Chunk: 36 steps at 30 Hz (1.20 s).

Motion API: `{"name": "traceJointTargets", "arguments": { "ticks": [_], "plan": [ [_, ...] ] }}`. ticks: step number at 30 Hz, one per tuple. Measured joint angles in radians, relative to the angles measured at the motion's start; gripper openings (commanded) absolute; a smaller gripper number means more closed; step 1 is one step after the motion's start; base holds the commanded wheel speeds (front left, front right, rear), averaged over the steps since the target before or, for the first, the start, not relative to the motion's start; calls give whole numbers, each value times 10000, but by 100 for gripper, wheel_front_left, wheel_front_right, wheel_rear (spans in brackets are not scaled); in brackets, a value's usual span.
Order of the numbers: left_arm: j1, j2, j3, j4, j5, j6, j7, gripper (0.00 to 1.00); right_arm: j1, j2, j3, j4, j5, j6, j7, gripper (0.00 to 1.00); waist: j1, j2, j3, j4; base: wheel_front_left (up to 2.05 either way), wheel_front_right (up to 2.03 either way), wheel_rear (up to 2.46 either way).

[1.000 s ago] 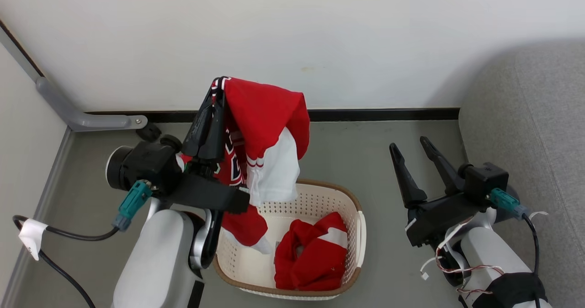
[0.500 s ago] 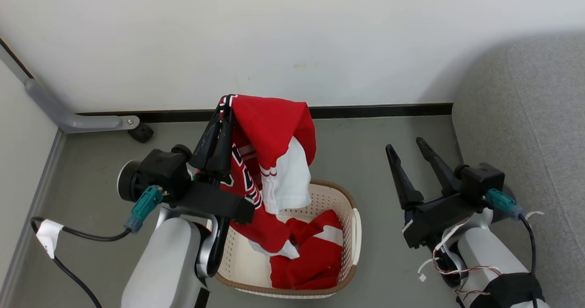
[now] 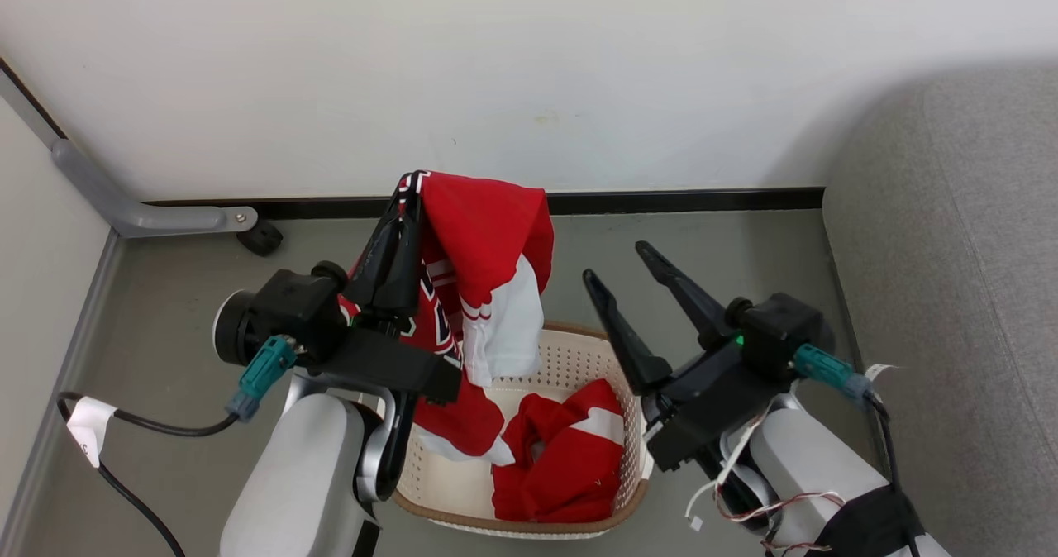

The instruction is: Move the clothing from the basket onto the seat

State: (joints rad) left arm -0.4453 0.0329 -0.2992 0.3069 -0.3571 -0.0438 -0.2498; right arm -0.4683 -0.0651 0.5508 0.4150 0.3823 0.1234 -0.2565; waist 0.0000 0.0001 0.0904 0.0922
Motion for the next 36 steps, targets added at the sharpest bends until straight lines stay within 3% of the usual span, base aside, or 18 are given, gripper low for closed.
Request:
{"name": "traceJointTargets", "arguments": {
  "ticks": [19, 36],
  "plan": [
    [-177, 2, -378, -259, -31, 98, 2, 0, -1360, -213, 2984, -190, 1327, 2, -2, 100, 0, 0, 40, 265, 0, 0, 0],
    [-225, 2, -731, -579, -159, 261, 0, 0, -2199, -134, 3578, 1342, 1822, 2, 0, 100, 0, 0, 133, 513, 0, 0, 0]
  ]
}}
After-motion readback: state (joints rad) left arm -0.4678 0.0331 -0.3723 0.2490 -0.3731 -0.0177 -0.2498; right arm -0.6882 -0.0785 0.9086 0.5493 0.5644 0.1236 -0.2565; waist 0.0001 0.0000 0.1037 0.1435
